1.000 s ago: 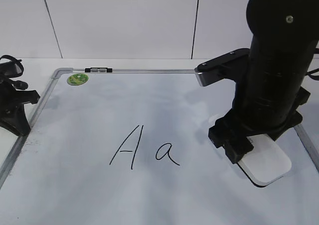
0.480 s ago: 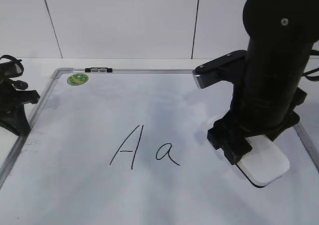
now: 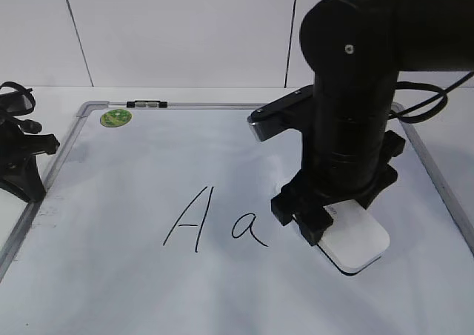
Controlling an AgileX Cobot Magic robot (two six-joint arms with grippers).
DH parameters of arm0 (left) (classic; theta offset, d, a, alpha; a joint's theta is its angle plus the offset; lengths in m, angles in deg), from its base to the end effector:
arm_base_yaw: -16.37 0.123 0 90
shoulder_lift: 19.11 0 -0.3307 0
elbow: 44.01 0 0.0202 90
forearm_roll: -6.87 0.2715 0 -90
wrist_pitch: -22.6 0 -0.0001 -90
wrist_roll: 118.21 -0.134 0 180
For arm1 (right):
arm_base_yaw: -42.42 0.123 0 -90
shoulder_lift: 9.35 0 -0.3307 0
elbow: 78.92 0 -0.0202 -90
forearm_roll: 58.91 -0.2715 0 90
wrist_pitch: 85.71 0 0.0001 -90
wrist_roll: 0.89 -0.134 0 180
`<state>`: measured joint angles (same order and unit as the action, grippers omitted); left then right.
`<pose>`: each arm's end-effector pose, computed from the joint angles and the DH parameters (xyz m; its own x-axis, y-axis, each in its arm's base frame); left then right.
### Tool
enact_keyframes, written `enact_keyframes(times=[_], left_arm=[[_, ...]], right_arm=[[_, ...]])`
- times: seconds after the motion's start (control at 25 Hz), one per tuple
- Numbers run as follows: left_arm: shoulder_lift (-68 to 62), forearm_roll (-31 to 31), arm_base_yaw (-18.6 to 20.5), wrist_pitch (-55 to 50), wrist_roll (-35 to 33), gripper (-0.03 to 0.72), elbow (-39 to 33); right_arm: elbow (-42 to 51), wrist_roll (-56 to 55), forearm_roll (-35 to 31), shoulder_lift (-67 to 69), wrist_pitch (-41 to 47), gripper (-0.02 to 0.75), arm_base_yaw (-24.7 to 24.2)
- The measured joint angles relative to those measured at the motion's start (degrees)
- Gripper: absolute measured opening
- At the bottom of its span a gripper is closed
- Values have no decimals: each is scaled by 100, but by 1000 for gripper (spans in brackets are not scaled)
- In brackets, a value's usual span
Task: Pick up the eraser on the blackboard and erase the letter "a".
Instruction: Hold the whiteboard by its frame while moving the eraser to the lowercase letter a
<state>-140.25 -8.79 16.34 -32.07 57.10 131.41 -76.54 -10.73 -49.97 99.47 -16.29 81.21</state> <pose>0.4046 -0.0297 0.1332 -0.9971 -0.0763 0.0062 -0.0758 0.9725 -0.2204 0.2976 0.2142 0.2241 -0.8463 -0.5326 -0.0102 -0.5258 0.8381 -0.1453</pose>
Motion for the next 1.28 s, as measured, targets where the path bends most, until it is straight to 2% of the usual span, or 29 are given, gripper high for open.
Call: enact_keyframes(times=[0.72,1.28], left_arm=[[0,0,0,-12,0,32,10],[0,0,0,-22,-9,29,10]], right_arm=[[-597,274,-96,926,-465,566,0],[-1090,526,-305,1441,-241,566,0]])
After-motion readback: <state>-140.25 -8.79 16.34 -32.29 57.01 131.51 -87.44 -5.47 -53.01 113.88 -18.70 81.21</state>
